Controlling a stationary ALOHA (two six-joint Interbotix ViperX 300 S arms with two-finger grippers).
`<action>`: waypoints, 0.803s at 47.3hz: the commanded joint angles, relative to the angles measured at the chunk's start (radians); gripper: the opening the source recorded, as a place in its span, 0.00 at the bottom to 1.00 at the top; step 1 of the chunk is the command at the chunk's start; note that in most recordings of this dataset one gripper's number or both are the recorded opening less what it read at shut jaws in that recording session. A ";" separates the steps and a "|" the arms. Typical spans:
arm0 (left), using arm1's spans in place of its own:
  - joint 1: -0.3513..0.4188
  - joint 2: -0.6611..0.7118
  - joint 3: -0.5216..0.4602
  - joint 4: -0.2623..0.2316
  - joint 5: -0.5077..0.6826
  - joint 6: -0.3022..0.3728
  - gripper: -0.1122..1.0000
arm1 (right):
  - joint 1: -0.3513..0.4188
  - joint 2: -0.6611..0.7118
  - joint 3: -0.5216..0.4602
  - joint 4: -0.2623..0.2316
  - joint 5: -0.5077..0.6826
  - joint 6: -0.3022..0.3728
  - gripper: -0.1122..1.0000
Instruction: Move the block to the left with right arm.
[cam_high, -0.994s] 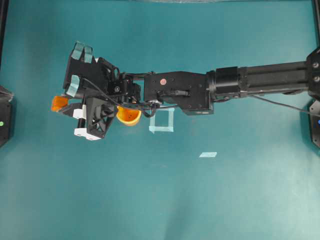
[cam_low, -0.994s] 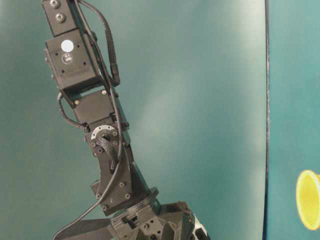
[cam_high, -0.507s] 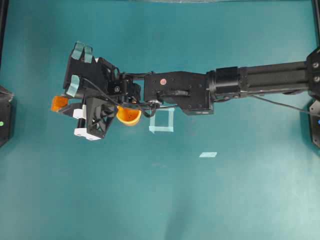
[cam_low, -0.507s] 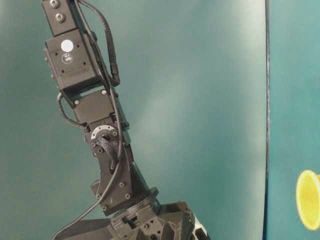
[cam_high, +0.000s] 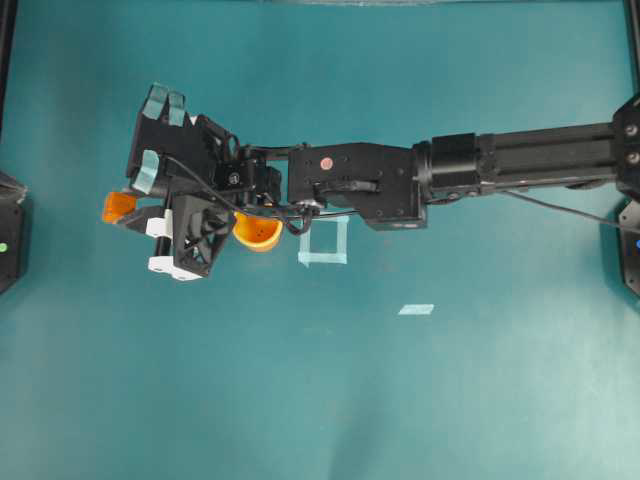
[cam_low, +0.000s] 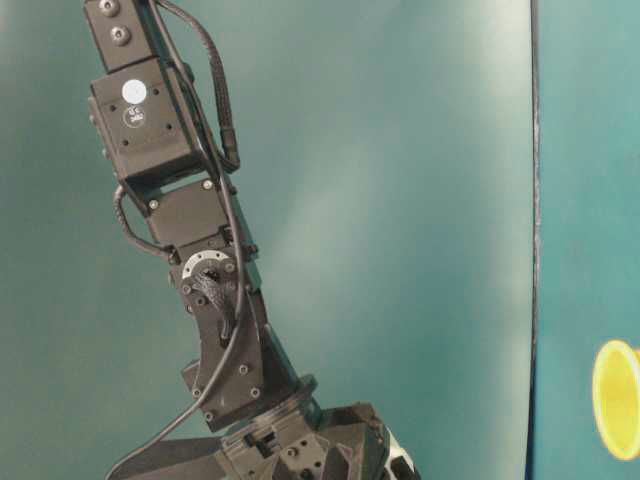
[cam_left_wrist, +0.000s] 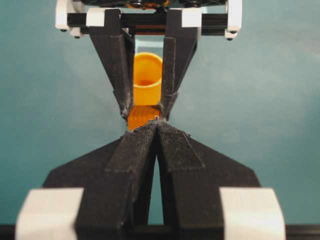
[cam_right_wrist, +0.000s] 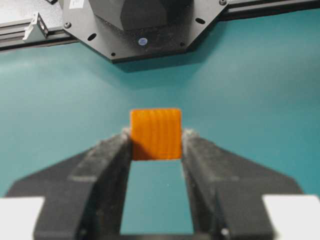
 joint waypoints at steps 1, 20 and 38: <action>0.000 0.006 -0.028 0.003 0.002 0.000 0.10 | 0.002 -0.026 -0.018 -0.002 -0.009 0.003 0.44; 0.000 0.005 -0.029 0.003 0.020 0.000 0.10 | 0.002 -0.025 -0.018 -0.002 -0.009 0.003 0.45; 0.000 0.006 -0.029 0.003 0.020 0.000 0.10 | 0.002 -0.023 -0.018 -0.002 -0.011 0.003 0.45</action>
